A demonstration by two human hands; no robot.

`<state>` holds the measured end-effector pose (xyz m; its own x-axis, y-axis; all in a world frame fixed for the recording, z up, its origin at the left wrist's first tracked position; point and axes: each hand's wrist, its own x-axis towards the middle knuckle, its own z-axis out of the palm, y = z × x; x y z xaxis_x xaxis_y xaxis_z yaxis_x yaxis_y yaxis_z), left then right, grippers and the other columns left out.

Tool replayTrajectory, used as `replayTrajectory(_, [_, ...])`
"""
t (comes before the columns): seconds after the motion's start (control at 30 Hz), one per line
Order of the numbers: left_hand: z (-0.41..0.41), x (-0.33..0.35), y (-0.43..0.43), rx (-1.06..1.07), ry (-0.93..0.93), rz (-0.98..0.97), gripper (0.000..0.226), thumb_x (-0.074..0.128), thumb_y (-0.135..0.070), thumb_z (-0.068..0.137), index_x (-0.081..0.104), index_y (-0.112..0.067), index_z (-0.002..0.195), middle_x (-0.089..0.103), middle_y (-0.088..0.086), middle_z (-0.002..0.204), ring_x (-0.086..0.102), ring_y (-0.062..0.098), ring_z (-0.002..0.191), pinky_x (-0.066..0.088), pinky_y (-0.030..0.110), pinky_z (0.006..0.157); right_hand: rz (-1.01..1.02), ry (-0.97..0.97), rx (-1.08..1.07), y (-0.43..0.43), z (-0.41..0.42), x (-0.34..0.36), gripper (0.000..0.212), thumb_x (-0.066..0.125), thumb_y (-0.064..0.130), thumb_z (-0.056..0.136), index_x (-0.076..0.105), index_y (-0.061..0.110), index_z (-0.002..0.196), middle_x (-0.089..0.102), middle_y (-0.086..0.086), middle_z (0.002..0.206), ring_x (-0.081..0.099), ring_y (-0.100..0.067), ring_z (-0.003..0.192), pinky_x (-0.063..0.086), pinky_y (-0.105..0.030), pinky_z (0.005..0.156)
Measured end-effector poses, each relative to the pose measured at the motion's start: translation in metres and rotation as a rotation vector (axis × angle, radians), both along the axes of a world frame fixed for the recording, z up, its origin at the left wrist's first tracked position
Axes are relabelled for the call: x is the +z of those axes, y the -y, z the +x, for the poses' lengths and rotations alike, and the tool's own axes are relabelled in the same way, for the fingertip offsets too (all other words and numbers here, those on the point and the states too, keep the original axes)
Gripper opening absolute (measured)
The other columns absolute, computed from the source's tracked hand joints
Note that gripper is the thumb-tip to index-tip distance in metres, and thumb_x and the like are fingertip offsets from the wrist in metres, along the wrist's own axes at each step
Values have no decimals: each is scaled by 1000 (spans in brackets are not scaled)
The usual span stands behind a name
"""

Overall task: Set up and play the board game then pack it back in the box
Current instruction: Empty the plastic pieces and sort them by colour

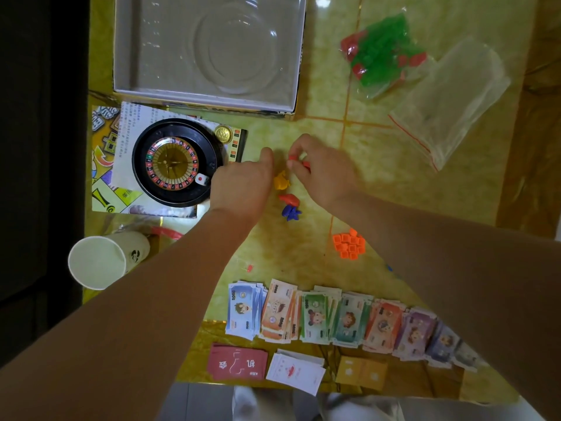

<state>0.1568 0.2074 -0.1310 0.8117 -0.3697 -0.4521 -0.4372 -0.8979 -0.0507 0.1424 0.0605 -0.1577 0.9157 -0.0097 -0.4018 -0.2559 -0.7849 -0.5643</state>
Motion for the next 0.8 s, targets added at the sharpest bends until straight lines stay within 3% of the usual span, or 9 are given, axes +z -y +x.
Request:
replayTrajectory(0.07, [0,-3,2,121,8,-111,29,50,-2,88,40,-7,114,65,7,74,46,28,58,24,32,48,103,-14,-120,1,0,2,12,55,32,95,59,21,100,43,13,61,45,-10,59,36,-29,59])
replayTrajectory(0.1, [1,-3,1,266,9,-239,20,44,-8,94,42,-7,114,63,7,74,48,28,60,29,33,51,166,-39,-204,2,1,4,14,55,32,95,60,20,100,46,14,63,46,-6,58,38,-27,58])
replayTrajectory(0.2, [5,-7,0,824,-83,-730,20,38,-22,98,51,-10,108,54,0,72,51,25,67,40,37,64,431,-177,-530,4,3,12,10,55,24,96,60,17,91,51,9,65,45,1,50,35,-14,47])
replayTrajectory(0.27, [9,-4,1,1194,-172,-1077,17,37,-18,94,52,-16,88,45,-4,62,43,15,55,36,31,57,647,-304,-716,7,3,17,15,49,16,95,55,15,81,44,2,59,35,-5,41,25,-19,40])
replayTrajectory(0.37, [10,12,3,1576,-349,-1328,31,29,-9,93,46,-15,68,34,-6,47,27,8,38,20,19,39,835,-428,-849,10,-1,25,24,37,15,91,50,13,71,40,0,53,26,-9,39,17,-20,36])
replayTrajectory(0.5, [-5,29,-4,1604,-604,-1526,37,23,-14,91,42,-14,59,30,-2,49,24,11,41,13,22,42,895,-454,-829,11,-18,33,29,33,18,85,49,11,61,43,-1,51,27,-11,40,18,-19,34])
replayTrajectory(0.6, [-20,32,-14,1592,-682,-1563,42,24,-21,90,42,-14,53,33,0,51,28,14,43,14,21,42,867,-476,-744,11,-32,35,36,37,22,90,52,9,60,45,-3,52,31,-12,40,18,-21,35])
replayTrajectory(0.73, [-43,29,-23,1561,-586,-1372,43,33,-24,98,29,-17,56,34,-4,44,29,12,36,21,16,35,675,-543,-544,6,-54,38,41,43,31,102,57,11,69,41,0,53,29,-6,37,19,-17,36])
replayTrajectory(0.8, [-55,21,-34,1471,-449,-1246,47,38,-23,102,37,-16,56,35,-8,40,29,8,35,24,15,36,584,-610,-443,2,-62,37,40,42,31,103,60,11,74,39,0,54,27,-6,39,19,-16,36])
